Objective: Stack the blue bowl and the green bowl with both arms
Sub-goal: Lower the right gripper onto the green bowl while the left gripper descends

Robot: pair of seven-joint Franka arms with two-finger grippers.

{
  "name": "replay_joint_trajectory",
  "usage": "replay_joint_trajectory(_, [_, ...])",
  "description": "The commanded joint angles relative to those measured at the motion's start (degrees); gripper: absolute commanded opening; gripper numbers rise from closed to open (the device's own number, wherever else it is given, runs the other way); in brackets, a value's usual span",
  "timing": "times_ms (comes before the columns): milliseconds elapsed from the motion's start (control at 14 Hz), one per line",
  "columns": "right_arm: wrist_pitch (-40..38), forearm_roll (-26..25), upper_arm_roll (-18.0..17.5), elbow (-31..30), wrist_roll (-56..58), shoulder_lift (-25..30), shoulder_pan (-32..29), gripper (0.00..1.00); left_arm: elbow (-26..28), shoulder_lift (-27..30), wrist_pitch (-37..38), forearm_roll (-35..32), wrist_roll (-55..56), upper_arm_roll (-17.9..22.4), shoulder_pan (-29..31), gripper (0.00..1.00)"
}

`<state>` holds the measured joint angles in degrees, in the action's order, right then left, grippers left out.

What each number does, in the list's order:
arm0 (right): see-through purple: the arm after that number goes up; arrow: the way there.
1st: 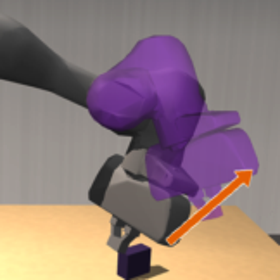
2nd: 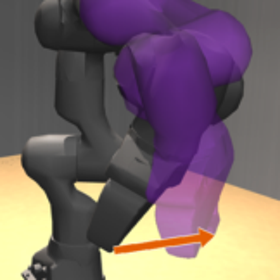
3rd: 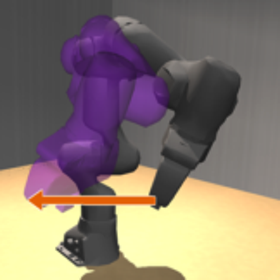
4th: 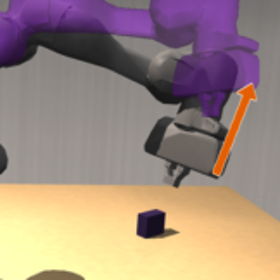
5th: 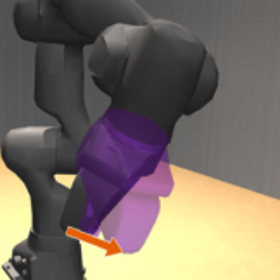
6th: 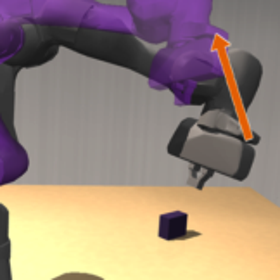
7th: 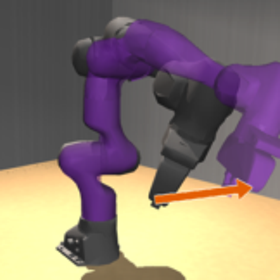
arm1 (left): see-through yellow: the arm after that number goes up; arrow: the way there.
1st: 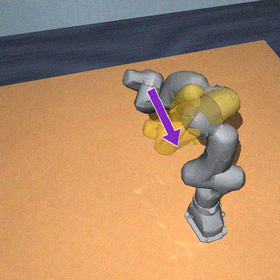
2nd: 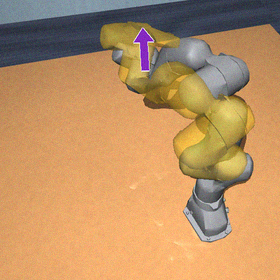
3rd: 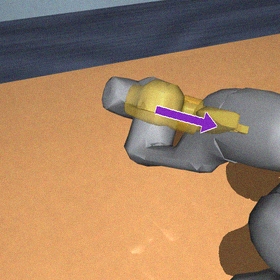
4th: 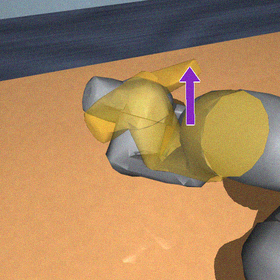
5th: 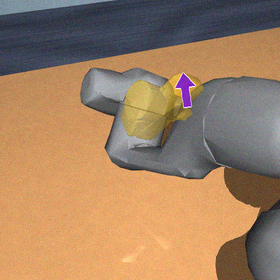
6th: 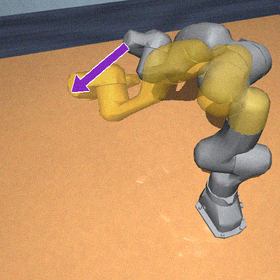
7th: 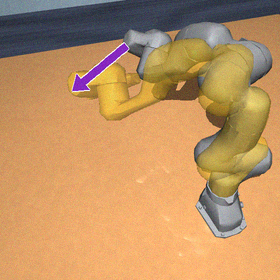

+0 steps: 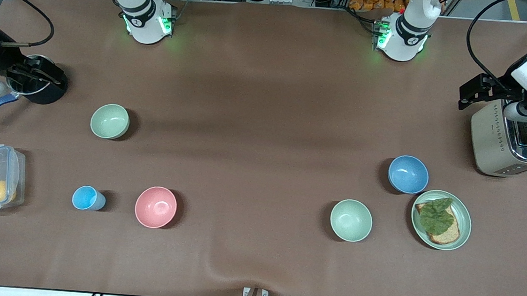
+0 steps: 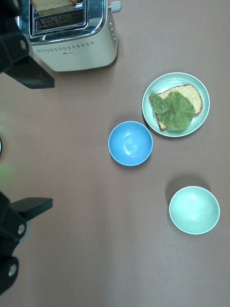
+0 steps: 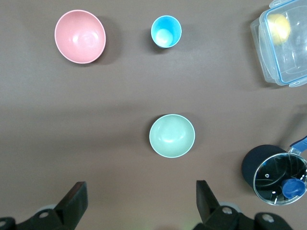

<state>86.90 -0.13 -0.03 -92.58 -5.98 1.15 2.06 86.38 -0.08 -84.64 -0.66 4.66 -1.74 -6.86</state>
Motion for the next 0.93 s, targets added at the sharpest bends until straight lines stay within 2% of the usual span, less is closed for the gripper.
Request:
replay_joint_trajectory(0, [-0.7, -1.1, -0.3, 0.2, 0.6, 0.1, -0.3, 1.00, 0.8, 1.1, -0.5, 0.6, -2.4, -0.2, 0.2, 1.00])
replay_joint_trajectory(429, [0.0, -1.1, -0.2, 0.0, -0.3, -1.2, -0.4, 1.00, 1.2, 1.1, -1.4, 0.2, -5.2, -0.2, 0.3, 1.00])
replay_joint_trajectory(643, [2.0, -1.0, -0.1, -4.7, 0.2, -1.6, -1.1, 1.00, 1.2, 0.7, -1.2, 0.8, -6.7, 0.3, 0.6, 1.00])
replay_joint_trajectory(857, [5.4, 8.6, 0.1, -11.5, -0.1, -1.4, -6.3, 1.00, 0.5, -1.1, -1.9, 1.2, -6.2, 0.3, 2.3, 1.00])
